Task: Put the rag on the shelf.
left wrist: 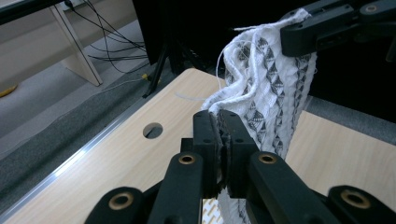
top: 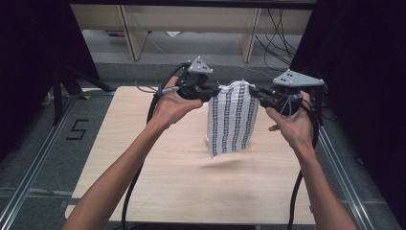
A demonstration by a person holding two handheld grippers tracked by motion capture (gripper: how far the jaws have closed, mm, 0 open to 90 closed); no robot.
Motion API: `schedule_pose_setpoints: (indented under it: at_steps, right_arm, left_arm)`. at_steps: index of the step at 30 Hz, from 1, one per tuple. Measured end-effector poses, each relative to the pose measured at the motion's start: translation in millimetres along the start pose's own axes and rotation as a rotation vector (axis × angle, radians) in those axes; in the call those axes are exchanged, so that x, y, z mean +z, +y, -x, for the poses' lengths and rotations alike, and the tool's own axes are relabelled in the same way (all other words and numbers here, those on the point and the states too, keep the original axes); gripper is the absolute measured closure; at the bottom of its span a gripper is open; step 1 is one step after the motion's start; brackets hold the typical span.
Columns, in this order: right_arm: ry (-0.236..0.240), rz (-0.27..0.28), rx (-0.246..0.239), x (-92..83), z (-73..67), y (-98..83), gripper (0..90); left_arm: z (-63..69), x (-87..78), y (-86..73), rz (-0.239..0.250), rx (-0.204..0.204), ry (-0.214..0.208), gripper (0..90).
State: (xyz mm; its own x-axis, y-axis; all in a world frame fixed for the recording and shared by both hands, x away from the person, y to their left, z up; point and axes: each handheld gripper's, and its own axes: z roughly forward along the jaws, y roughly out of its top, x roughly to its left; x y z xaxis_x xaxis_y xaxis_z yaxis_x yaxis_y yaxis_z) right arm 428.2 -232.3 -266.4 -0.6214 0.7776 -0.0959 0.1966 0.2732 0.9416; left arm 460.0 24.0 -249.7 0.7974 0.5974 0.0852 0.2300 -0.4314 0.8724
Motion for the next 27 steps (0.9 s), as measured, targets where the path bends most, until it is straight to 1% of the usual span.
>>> schedule_pose_setpoints:
  at_steps: [1,2,3,4,5,6,7,8,9,11,12,13,15,16,17,18,20,21,22,24,25,26,27]
  right_arm:
    - [-0.006,-0.002,0.013,0.8,4.7,2.1,86.4]
    - [-0.006,-0.002,0.013,0.8,4.7,2.1,86.4]
    - [-0.018,0.006,0.007,1.1,8.0,3.1,86.4]
    - [-0.021,0.004,0.005,1.5,11.5,4.2,86.3]
    - [-0.02,0.007,0.007,2.6,14.4,5.0,86.3]
    - [-0.026,0.003,0.024,3.1,15.6,5.6,86.3]
    - [-0.025,0.005,0.031,6.3,20.4,6.7,86.3]
    - [-0.025,0.005,0.031,6.3,20.4,6.7,86.3]
    - [-0.04,0.01,0.02,7.6,24.4,7.7,86.3]
    - [-0.038,0.012,0.04,12.9,28.4,10.2,86.3]
    - [-0.042,0.014,0.032,14.5,30.5,11.2,86.2]
    - [-0.041,0.011,0.05,16.2,31.5,13.1,86.2]
    - [-0.043,0.018,0.047,17.3,33.4,14.4,86.2]
    - [-0.041,0.017,0.071,20.6,35.9,19.0,86.1]
    - [-0.041,0.017,0.071,20.6,35.9,19.0,86.1]
    - [-0.039,0.013,0.062,23.5,39.3,23.0,86.1]
    - [-0.048,0.012,0.07,25.3,39.6,25.3,86.0]
    - [-0.048,0.013,0.061,28.2,41.7,27.4,85.9]
    - [-0.047,-0.001,0.082,30.2,42.2,29.3,85.8]
    - [-0.046,-0.004,0.077,37.2,47.1,32.7,85.5]
    - [-0.042,-0.009,0.087,40.0,48.4,33.3,85.5]
    - [-0.05,-0.017,0.094,44.0,50.3,33.5,85.4]
    - [-0.05,-0.03,0.098,50.9,53.9,32.8,85.4]
  left_arm:
    - [-2.0,4.3,6.5,-0.002,0.0,0.005,85.8]
    - [-2.0,4.3,6.5,-0.002,0.0,0.005,85.8]
    - [-2.9,6.5,9.0,-0.005,-0.001,0.007,85.8]
    - [-3.8,9.0,11.2,-0.004,-0.002,0.01,85.8]
    - [-4.4,11.4,13.3,-0.007,-0.002,0.013,85.8]
    - [-5.2,13.8,15.1,-0.009,-0.002,0.013,85.8]
    - [-6.6,16.0,16.6,-0.011,0.001,0.014,85.8]
    - [-8.5,18.3,18.3,-0.011,-0.003,0.016,85.8]
    - [-10.3,20.0,19.4,-0.006,-0.01,0.017,85.8]
    - [-14.3,22.5,21.4,-0.003,-0.025,0.022,85.8]
    - [-15.7,23.5,22.1,-0.002,-0.028,0.023,85.8]
    - [-19.1,25.2,24.4,0.002,-0.037,0.028,85.8]
    - [-20.7,25.6,25.7,0.004,-0.038,0.029,85.8]
    - [-22.8,25.9,27.6,0.006,-0.041,0.03,85.8]
    - [-24.8,26.2,29.3,0.006,-0.044,0.033,85.8]
    - [-26.3,26.6,30.5,0.01,-0.05,0.036,85.8]
    - [-30.9,27.9,33.8,0.007,-0.056,0.044,85.8]
    - [-34.0,29.6,34.8,0.006,-0.062,0.049,85.8]
    - [-37.8,32.4,35.5,0.004,-0.074,0.055,85.7]
    - [-43.0,37.5,35.9,-0.001,-0.091,0.062,85.7]
    - [-46.2,42.0,35.4,-0.006,-0.101,0.065,85.6]
    - [-48.3,44.8,34.9,-0.013,-0.104,0.068,85.6]
    - [-51.2,48.7,34.0,-0.018,-0.113,0.071,85.5]
